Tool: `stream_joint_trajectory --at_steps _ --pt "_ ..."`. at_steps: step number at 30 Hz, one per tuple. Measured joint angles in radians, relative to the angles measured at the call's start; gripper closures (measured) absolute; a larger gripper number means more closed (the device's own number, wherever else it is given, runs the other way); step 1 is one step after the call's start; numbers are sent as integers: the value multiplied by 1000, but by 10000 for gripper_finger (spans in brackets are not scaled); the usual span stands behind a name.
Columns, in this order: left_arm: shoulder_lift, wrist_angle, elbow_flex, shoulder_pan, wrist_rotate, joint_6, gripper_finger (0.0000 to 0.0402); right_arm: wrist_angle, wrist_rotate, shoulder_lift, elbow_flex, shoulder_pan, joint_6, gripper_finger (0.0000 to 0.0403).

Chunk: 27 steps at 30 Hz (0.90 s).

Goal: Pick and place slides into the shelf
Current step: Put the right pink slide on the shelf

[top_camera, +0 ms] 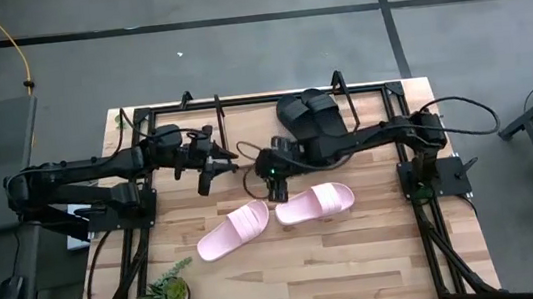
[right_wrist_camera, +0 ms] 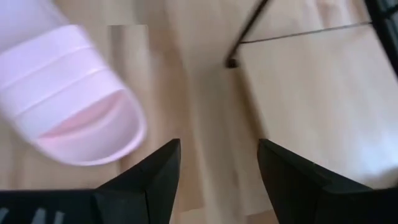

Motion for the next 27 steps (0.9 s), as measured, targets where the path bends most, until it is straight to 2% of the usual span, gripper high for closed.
stream_joint_trajectory --at_steps 4,7,9,17,22,27 --pt "0 -42 0 0 33 -125 225 3 0 0 0 61 24 199" --pt "0 -136 0 -16 95 -179 207 -8 0 0 0 103 73 199" --pt "0 -183 -7 -51 100 -183 202 -13 0 0 0 129 103 199" --pt "0 -185 -38 -215 43 -197 209 -61 17 0 0 213 248 199" --pt "0 -144 -38 -285 16 -190 220 -146 90 0 0 257 347 199" --pt "0 -96 -38 -303 0 -189 225 -229 171 0 0 275 443 199"
